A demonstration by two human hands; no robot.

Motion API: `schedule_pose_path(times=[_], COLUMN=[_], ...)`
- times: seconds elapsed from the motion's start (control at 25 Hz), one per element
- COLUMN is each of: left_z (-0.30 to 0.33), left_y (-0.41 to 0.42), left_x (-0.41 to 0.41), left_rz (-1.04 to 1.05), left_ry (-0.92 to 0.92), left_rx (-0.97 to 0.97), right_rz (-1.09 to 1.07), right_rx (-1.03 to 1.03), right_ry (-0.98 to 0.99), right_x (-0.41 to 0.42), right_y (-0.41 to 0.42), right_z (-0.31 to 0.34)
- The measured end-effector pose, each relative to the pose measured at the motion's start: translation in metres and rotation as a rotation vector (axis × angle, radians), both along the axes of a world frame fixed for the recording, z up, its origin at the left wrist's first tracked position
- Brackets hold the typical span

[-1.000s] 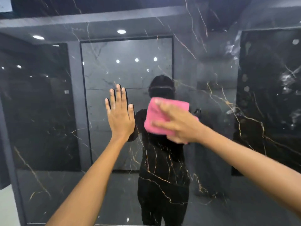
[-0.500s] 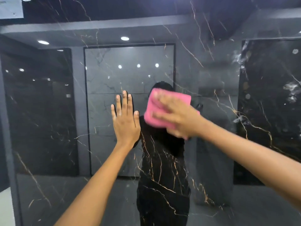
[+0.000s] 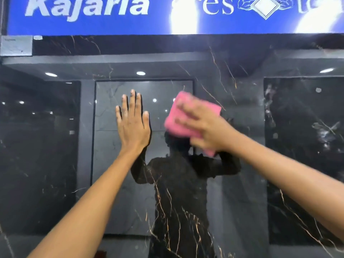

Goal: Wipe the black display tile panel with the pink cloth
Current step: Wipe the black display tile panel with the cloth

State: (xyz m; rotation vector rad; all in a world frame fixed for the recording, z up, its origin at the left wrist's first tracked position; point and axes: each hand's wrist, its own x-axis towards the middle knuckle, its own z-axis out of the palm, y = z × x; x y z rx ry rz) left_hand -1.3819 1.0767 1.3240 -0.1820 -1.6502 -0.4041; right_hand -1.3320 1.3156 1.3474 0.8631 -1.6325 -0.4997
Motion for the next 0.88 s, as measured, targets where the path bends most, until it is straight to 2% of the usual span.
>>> schedule_pose_path(times=[0.04, 0.08, 0.12, 0.16, 0.24, 0.28, 0.32, 0.36, 0.4, 0.52, 0.56, 0.6, 0.64, 0.68, 0.76, 0.8, 0.84, 0.88], left_z=[-0.001, -0.002, -0.002, -0.002, -0.003, -0.004, -0.005, -0.004, -0.004, -0.003, -0.003, -0.003, -0.003, -0.003, -0.003, -0.004, -0.004, -0.004], left_y=[0.000, 0.000, 0.000, 0.000, 0.001, 0.001, 0.001, 0.001, 0.000, -0.001, 0.000, 0.001, 0.001, 0.002, 0.001, 0.000, 0.000, -0.001], left_x=[-0.001, -0.001, -0.001, -0.002, -0.003, -0.004, -0.004, -0.004, -0.003, -0.002, -0.002, -0.002, -0.003, -0.003, -0.004, -0.004, -0.004, -0.003], left_rz=[-0.004, -0.005, -0.001, 0.006, 0.018, 0.021, 0.022, 0.020, 0.014, 0.005, 0.009, 0.016, 0.021, 0.025, 0.015, 0.007, 0.000, -0.007], left_ry=[0.000, 0.003, 0.006, 0.008, 0.011, 0.013, 0.017, 0.022, 0.024, 0.026, 0.027, 0.027, 0.027, 0.028, 0.032, 0.032, 0.031, 0.034], left_rx=[-0.006, -0.010, -0.012, -0.010, -0.003, -0.004, -0.007, -0.010, -0.010, -0.011, -0.010, -0.010, -0.009, -0.006, 0.000, -0.001, -0.003, -0.006], right_rz=[-0.047, -0.062, -0.024, 0.026, 0.043, 0.030, 0.010, -0.014, -0.008, 0.072, 0.024, -0.028, -0.027, 0.003, 0.000, -0.056, -0.083, -0.097], right_rx=[0.180, 0.215, 0.120, -0.098, -0.682, -0.926, -1.047, -1.025, -0.902, -0.167, 0.056, 0.175, 0.185, 0.062, -0.415, -0.600, -0.675, -0.651], right_ry=[-0.004, 0.026, 0.072, 0.133, 0.203, 0.165, 0.099, 0.061, 0.037, -0.005, -0.030, -0.041, -0.003, 0.061, 0.150, 0.134, 0.100, 0.059], right_x=[0.000, 0.000, 0.001, 0.002, 0.010, 0.018, 0.026, 0.028, 0.024, 0.003, 0.001, 0.004, 0.005, 0.004, 0.008, 0.015, 0.021, 0.020], right_y=[0.005, 0.018, 0.033, 0.047, 0.062, 0.059, 0.045, 0.025, 0.004, -0.028, -0.022, -0.009, 0.006, 0.018, 0.025, 0.017, 0.003, -0.015], right_z=[-0.020, -0.025, -0.017, 0.002, 0.065, 0.100, 0.127, 0.141, 0.141, 0.062, 0.030, 0.014, 0.020, 0.041, 0.108, 0.141, 0.164, 0.172])
